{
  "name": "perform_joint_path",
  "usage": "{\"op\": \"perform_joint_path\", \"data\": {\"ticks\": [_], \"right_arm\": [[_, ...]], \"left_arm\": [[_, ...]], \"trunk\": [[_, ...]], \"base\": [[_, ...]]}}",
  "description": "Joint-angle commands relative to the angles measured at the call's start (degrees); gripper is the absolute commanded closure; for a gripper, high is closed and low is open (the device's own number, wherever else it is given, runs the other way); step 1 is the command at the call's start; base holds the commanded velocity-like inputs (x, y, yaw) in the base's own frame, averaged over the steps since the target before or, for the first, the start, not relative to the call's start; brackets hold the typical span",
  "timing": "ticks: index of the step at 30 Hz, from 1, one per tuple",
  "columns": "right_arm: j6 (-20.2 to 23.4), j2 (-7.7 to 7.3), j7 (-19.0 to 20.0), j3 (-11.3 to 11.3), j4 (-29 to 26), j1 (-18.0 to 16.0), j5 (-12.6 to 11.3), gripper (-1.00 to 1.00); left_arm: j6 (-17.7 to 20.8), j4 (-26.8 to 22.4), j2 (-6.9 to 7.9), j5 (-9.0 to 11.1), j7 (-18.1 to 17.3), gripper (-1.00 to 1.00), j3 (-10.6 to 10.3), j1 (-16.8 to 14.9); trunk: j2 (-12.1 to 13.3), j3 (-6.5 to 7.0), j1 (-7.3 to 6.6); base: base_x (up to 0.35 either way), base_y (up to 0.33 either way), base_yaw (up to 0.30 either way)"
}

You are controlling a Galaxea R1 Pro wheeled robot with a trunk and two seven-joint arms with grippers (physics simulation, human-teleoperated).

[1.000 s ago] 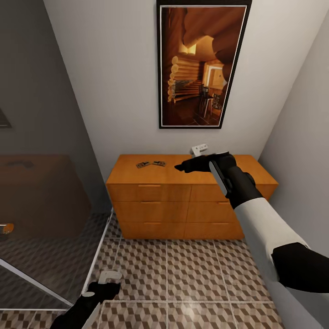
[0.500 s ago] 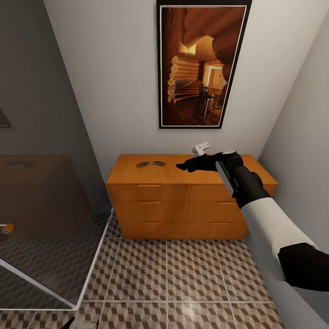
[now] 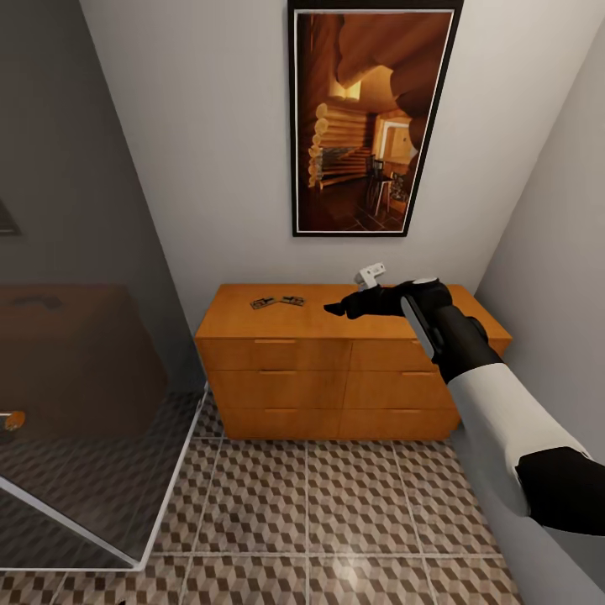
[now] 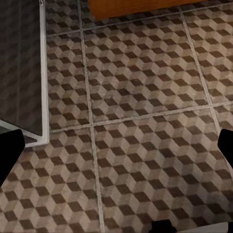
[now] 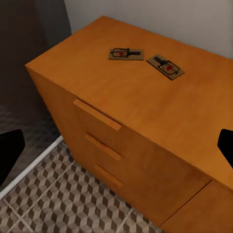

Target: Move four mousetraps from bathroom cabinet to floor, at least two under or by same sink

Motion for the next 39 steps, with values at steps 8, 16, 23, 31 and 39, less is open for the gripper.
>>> {"op": "perform_joint_path", "data": {"ticks": [8,16,23,31,39], "right_arm": [[0.26,-0.03,0.08,0.20,-0.01,-0.04,0.05,-1.00],[0.26,-0.08,0.01,0.20,0.10,-0.01,0.12,-1.00],[-0.04,-0.46,0.05,0.20,0.34,0.06,0.08,-1.00],[-0.03,-2.53,0.03,0.19,0.53,0.10,-0.05,-1.00],[-0.01,-2.89,-0.27,0.18,0.65,0.10,0.00,-1.00]], "left_arm": [[-0.32,0.20,0.12,0.47,-0.27,-1.00,-0.31,-0.08],[-0.25,0.15,0.12,0.47,-0.26,-1.00,-0.31,-0.08],[-0.23,0.17,0.17,0.47,-0.20,-1.00,-0.31,-0.08],[-0.23,0.17,0.29,0.47,-0.18,-1.00,-0.31,-0.08],[-0.23,0.18,0.30,0.47,-0.18,-1.00,-0.31,-0.08]], "trunk": [[-0.12,-0.11,0.04],[-0.12,-0.11,0.04],[-0.12,-0.11,0.04],[-0.12,-0.11,0.04],[-0.12,-0.20,0.04]], "base": [[0.235,0.000,0.000],[0.325,0.000,0.000],[0.262,0.000,0.000],[0.051,0.000,0.000],[0.003,0.000,0.040]]}}
